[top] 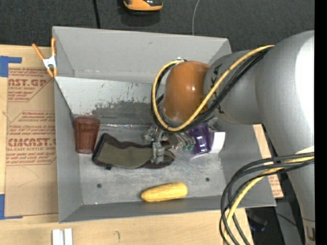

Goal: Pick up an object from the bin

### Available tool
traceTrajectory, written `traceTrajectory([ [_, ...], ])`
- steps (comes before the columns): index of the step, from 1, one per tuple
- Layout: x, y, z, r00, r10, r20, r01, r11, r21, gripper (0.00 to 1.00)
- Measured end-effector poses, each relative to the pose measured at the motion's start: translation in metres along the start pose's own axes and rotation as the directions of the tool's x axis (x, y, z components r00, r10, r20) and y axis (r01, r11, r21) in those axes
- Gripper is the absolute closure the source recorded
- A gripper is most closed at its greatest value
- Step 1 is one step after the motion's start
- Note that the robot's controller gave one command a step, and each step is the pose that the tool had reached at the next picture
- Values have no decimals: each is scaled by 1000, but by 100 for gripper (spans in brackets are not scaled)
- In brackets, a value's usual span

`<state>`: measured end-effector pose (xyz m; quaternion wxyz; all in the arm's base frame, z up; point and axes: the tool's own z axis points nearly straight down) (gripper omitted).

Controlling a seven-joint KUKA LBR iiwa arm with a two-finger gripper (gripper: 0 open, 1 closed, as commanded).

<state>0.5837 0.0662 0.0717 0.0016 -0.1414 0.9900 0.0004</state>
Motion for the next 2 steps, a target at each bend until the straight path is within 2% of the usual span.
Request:
traceTrajectory([
  [1,0,0,0,1000,0,0,0,1000,0,100],
  [2,9,0,-146,1000,27,0,-27,1000,0,100],
])
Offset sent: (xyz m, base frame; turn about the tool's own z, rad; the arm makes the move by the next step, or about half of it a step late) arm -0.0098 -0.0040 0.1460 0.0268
